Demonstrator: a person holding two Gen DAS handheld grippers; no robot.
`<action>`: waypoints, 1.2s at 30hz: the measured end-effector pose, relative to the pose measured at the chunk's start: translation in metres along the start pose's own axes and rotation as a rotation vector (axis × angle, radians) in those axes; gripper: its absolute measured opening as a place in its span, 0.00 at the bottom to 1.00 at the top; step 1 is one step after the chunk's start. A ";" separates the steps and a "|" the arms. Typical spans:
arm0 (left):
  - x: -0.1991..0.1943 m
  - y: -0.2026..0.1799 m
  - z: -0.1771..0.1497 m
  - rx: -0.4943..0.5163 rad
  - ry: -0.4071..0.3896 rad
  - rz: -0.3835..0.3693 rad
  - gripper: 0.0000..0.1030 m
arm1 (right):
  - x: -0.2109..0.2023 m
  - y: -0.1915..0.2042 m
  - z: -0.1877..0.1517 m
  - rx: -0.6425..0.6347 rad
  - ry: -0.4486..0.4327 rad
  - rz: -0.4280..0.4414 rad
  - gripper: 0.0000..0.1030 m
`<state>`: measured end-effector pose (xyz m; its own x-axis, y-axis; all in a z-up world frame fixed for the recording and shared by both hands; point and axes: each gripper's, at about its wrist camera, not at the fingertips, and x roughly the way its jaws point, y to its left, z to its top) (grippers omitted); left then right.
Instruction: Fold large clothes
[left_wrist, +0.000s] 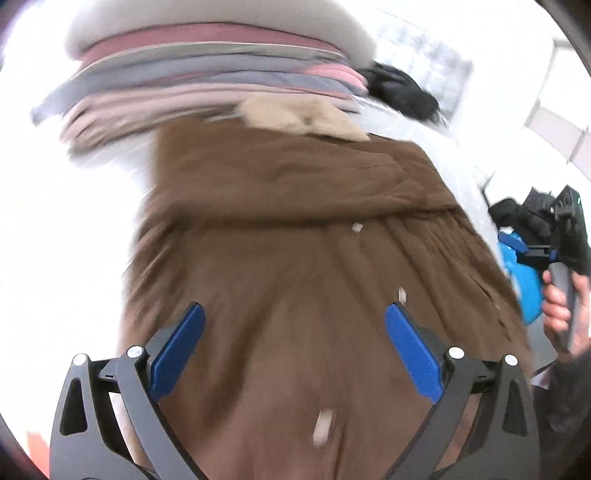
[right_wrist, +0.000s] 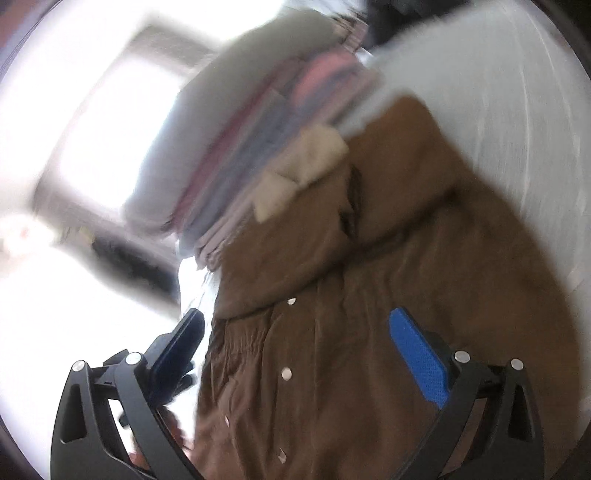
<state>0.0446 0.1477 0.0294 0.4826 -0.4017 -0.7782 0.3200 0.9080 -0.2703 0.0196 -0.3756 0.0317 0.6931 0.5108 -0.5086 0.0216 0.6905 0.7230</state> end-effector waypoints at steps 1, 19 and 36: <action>-0.019 0.020 -0.015 -0.053 -0.002 -0.006 0.92 | -0.019 0.000 -0.003 -0.052 -0.009 -0.025 0.94; -0.046 0.096 -0.144 -0.434 0.191 -0.224 0.92 | -0.107 -0.154 -0.116 0.169 0.284 -0.120 0.94; -0.039 0.067 -0.156 -0.416 0.264 -0.374 0.91 | -0.100 -0.156 -0.155 0.221 0.378 0.037 0.81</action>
<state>-0.0796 0.2429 -0.0467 0.1639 -0.7070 -0.6879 0.0577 0.7030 -0.7088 -0.1647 -0.4551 -0.1029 0.3845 0.7133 -0.5860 0.1840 0.5629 0.8058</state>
